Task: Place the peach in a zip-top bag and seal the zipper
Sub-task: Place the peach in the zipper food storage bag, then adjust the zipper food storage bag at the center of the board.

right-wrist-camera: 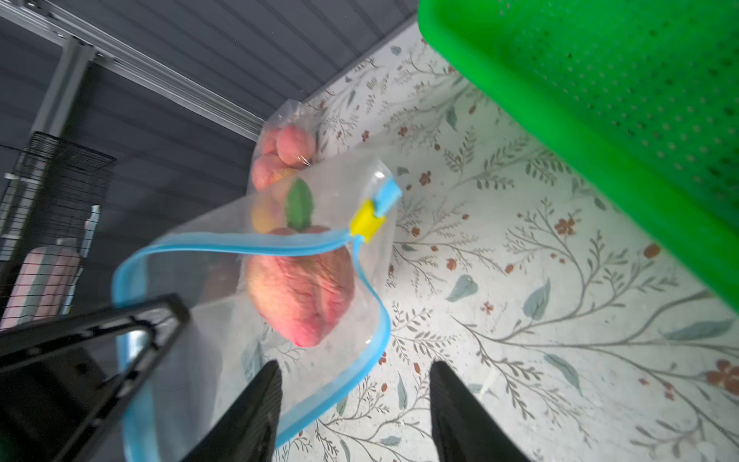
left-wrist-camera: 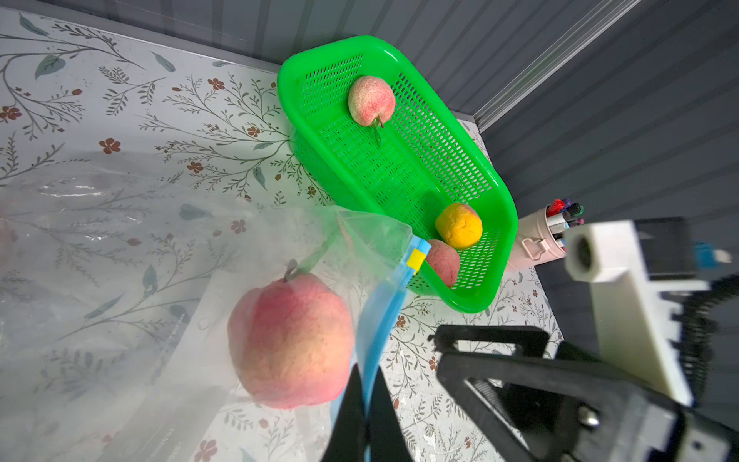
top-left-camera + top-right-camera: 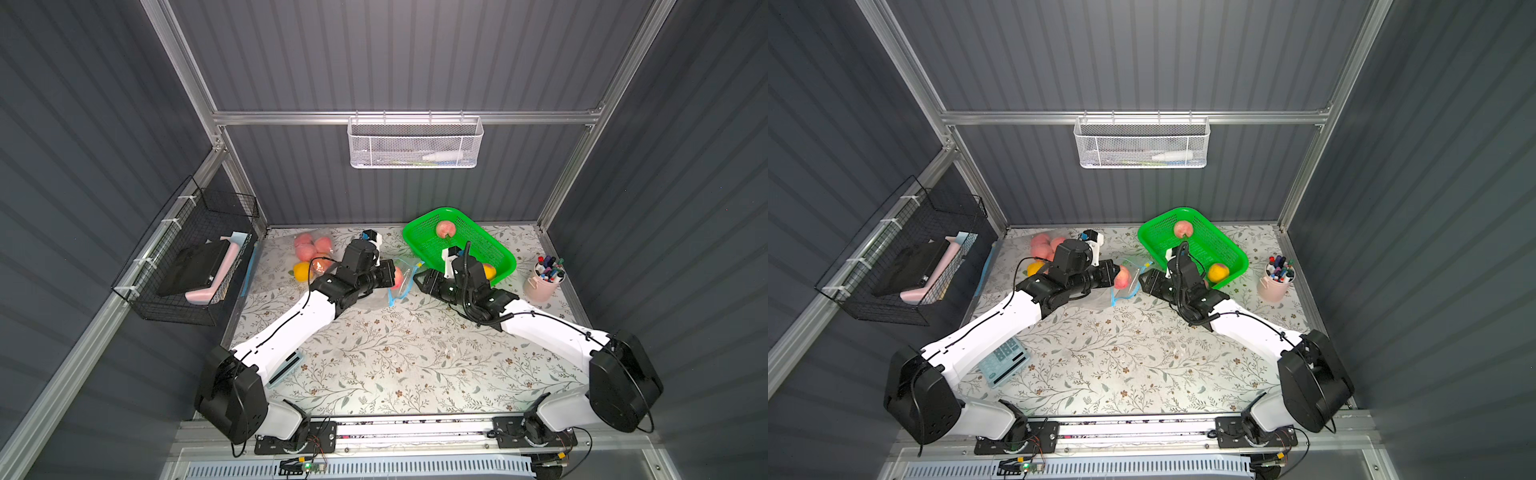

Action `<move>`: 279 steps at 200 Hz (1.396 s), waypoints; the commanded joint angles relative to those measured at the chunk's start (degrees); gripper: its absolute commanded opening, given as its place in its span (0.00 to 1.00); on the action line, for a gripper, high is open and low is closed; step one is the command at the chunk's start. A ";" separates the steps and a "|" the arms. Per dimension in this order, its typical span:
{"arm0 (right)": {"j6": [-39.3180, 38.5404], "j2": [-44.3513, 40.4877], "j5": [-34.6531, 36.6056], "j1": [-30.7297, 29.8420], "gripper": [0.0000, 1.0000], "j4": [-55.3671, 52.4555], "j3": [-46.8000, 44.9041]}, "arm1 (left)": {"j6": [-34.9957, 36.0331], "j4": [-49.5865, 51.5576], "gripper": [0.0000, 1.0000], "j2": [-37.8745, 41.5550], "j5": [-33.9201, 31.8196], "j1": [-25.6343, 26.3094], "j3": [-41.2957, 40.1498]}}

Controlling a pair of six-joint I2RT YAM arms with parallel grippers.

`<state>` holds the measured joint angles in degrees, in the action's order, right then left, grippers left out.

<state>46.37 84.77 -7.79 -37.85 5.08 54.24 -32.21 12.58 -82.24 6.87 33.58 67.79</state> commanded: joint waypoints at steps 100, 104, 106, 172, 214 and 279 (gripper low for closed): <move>7.03 10.43 -6.44 -0.67 0.38 11.01 -0.56 | -1.48 -0.10 0.00 -0.39 1.56 -0.27 0.47; 6.94 10.58 -6.45 -0.76 0.38 10.98 -0.54 | -1.53 -0.07 0.00 -0.30 1.43 -0.27 0.50; 6.97 10.65 -6.45 -0.72 0.37 10.93 -0.54 | -1.61 -0.09 0.00 -0.36 1.38 -0.27 0.50; 5.25 10.15 -6.15 -0.43 0.17 9.52 -0.53 | -1.45 0.44 0.00 0.21 0.57 -0.37 0.49; 5.95 11.41 -11.74 -0.26 0.27 16.00 -0.97 | -1.26 0.11 0.00 0.10 1.88 -0.36 0.68; 6.30 11.40 -10.02 -0.12 0.15 18.17 -2.60 | -0.78 0.75 0.00 0.46 0.84 -0.45 0.77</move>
<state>52.10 95.96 -18.59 -38.24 21.85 52.66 -33.06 12.56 -82.32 7.77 33.56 67.77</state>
